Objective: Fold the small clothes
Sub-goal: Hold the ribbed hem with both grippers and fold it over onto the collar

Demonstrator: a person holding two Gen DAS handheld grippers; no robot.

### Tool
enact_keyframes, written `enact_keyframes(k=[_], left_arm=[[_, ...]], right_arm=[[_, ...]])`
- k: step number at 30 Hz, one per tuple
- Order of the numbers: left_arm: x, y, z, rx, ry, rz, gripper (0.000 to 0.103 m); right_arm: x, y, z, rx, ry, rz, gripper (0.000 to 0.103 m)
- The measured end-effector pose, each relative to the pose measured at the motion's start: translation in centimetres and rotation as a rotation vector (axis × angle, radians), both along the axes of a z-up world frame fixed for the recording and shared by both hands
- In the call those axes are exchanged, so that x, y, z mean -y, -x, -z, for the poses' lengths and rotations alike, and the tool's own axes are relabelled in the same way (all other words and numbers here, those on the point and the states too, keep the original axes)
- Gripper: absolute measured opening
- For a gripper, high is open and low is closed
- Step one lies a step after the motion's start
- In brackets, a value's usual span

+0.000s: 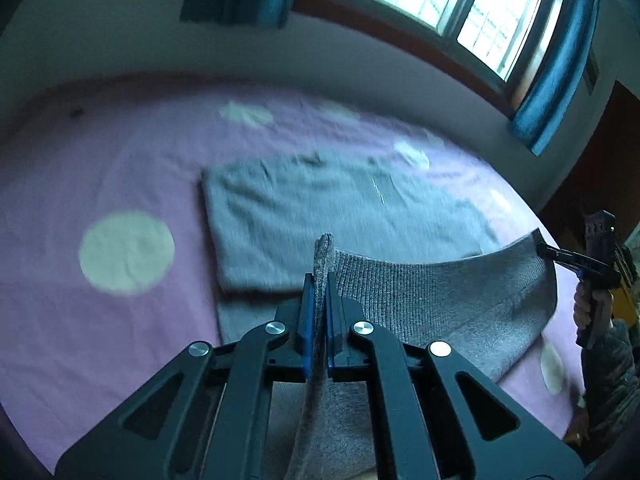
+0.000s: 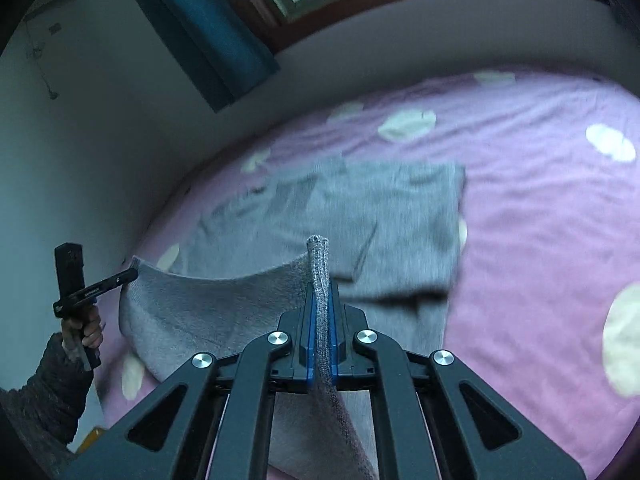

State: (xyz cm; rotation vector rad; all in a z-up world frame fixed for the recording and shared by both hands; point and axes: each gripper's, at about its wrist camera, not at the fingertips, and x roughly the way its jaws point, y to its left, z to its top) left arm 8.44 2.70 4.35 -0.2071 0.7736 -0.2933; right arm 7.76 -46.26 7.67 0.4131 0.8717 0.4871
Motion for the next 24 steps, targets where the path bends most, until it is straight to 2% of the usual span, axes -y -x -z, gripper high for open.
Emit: enact_keyframes(k=[5,12,18,24], left_arm=[[-0.3,-4.8,-1.6,0.026,-0.019,-0.053,0.004],[-0.1,-13.6,-1.6,0.032,-0.09,-0.135,0.004],[0.0,-19.7,1.4,-0.004,-0.151,-0.185,0.004],[0.0,-23.0,6.1,-0.09,-0.177,-0.198,0.004]], right_arm=[[-0.4,-5.3,-0.7,0.017,-0.006,0.054,0.004],[-1.6,-13.9,0.1,-0.002,0.018,0.108,0.004],[-1.9,-19.8,3.4,-0.072,0.038,0.153,0.004],[-1.0,-22.7,9.6,-0.208,0.051,0.204,0.004]])
